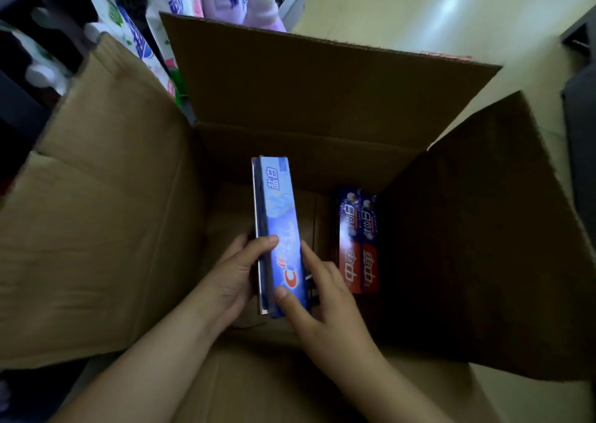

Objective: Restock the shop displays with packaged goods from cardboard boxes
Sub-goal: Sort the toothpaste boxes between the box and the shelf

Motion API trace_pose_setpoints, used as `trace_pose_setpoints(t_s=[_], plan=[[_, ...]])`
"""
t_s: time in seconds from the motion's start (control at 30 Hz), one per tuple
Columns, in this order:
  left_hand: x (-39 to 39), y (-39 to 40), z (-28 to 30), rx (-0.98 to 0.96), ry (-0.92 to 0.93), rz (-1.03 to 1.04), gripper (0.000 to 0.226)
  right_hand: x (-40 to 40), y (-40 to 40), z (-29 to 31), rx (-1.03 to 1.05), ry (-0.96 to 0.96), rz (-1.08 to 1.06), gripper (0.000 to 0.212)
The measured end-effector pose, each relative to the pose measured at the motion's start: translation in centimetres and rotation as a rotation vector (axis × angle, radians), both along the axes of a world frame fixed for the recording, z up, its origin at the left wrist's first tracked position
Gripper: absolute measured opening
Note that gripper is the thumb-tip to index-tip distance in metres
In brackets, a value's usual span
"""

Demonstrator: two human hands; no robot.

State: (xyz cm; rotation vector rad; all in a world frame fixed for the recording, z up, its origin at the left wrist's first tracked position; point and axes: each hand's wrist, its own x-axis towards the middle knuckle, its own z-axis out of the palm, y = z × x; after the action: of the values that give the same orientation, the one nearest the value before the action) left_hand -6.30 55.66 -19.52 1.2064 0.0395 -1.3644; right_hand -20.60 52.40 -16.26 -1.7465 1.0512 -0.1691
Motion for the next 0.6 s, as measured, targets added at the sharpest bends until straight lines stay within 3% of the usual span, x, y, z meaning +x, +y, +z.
trace_pose_setpoints(t_s=[0.17,0.27,0.43,0.6], plan=[[-0.2,0.2,-0.5,0.008,-0.051,-0.027,0.046,-0.4,-0.5,-0.6,0.137,-0.018,0.006,0.060],[-0.1,0.2,-0.9,0.037,-0.057,-0.018,0.048,-0.7,-2.3,-1.0,0.285,-0.018,-0.185,0.059],[-0.1,0.4,-1.3,0.075,-0.051,-0.053,0.046,-2.8,-9.1,-6.9,0.107,0.403,-0.364,0.083],[-0.1,0.6,-1.8,0.114,-0.068,-0.104,0.041,-3.3,-9.4,-13.8,0.184,0.549,-0.313,0.094]])
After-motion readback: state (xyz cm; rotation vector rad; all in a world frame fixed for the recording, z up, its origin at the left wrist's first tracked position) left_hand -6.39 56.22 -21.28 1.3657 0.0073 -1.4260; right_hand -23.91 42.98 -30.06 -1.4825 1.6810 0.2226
